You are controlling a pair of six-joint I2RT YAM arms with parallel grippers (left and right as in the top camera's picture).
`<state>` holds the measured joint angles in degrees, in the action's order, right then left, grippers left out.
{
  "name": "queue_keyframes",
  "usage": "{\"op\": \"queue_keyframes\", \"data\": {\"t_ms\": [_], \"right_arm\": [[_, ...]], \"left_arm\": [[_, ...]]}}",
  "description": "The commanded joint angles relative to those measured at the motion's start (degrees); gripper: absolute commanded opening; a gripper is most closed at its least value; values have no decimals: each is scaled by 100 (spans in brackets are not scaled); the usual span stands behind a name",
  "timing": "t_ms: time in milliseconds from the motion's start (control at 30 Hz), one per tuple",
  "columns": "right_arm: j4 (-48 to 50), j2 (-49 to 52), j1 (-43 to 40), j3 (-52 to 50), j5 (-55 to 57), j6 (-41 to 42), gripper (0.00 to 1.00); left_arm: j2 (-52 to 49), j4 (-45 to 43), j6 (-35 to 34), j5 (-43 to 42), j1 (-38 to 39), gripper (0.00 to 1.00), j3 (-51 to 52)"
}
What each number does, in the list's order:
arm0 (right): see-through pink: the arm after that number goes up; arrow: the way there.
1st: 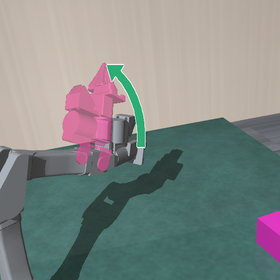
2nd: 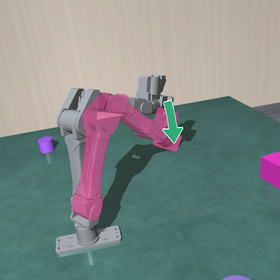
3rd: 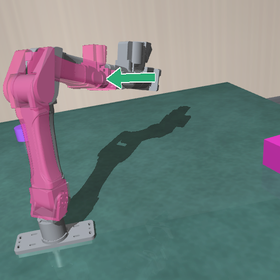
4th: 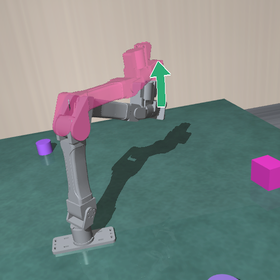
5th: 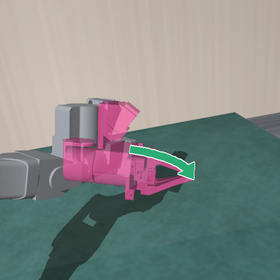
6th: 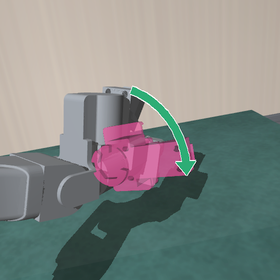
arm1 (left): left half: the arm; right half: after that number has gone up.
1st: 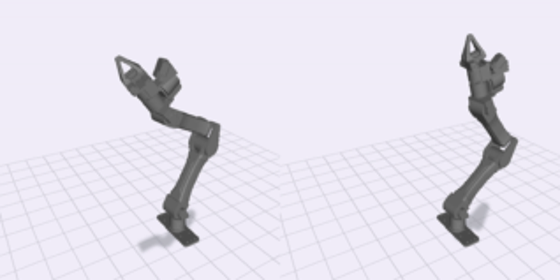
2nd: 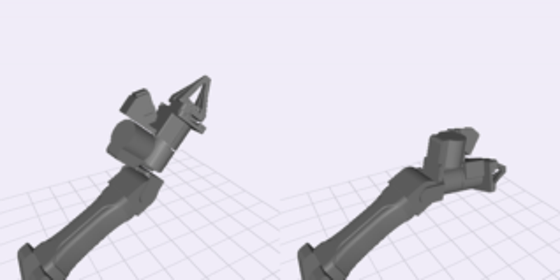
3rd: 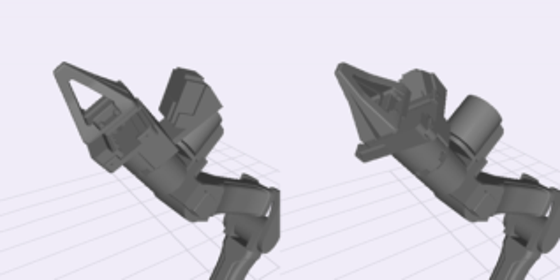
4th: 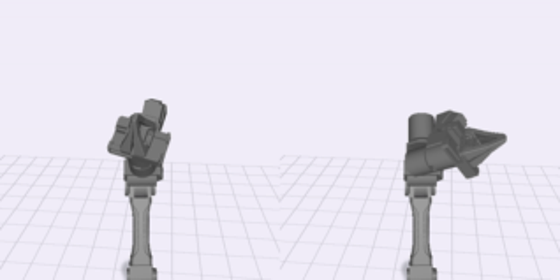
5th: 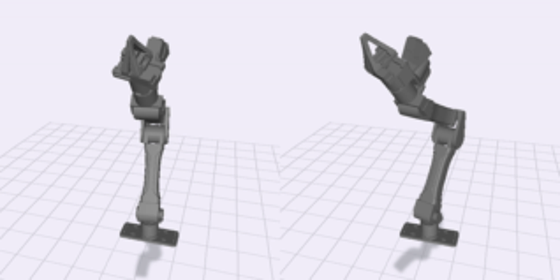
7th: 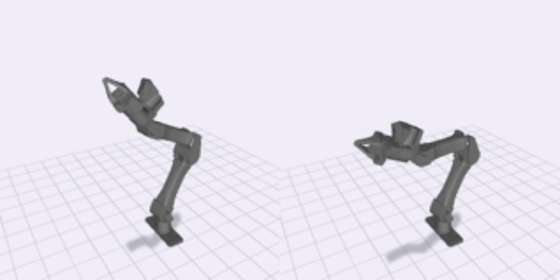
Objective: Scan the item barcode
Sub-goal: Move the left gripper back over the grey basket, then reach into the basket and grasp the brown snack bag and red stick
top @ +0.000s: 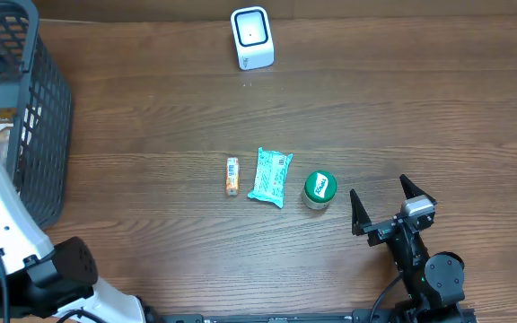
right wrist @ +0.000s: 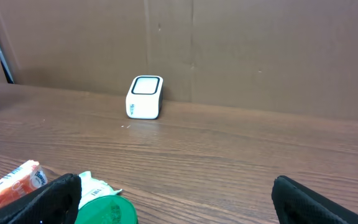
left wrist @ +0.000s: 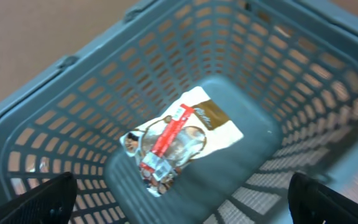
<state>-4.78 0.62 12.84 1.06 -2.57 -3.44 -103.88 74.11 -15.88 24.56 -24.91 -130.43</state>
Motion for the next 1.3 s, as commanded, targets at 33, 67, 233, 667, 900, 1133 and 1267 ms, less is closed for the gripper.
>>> {"op": "queue_keyframes", "data": {"t_ms": [33,67,233,667,900,1133,1267], "right_arm": [[13,-39,-2,-61,-9,-24,100],[13,-39,-2,-61,-9,-24,100],[13,-39,-2,-61,-9,-24,100],[13,-39,-2,-61,-9,-24,100],[13,-39,-2,-61,-9,-24,100],[13,-39,-2,-61,-9,-24,100],[13,-39,-2,-61,-9,-24,100]], "left_arm": [[-258,-24,317,-367,-411,100,-127],[-323,-24,358,-367,-466,100,-125],[-785,-22,498,-367,-627,100,-96],[-2415,-107,1255,-468,-796,100,-96],[-3058,-199,2070,-1899,-1298,100,-96],[-3370,-203,2280,-2577,-1641,100,-92],[-3571,-157,2363,-2739,-1670,100,-85]]}}
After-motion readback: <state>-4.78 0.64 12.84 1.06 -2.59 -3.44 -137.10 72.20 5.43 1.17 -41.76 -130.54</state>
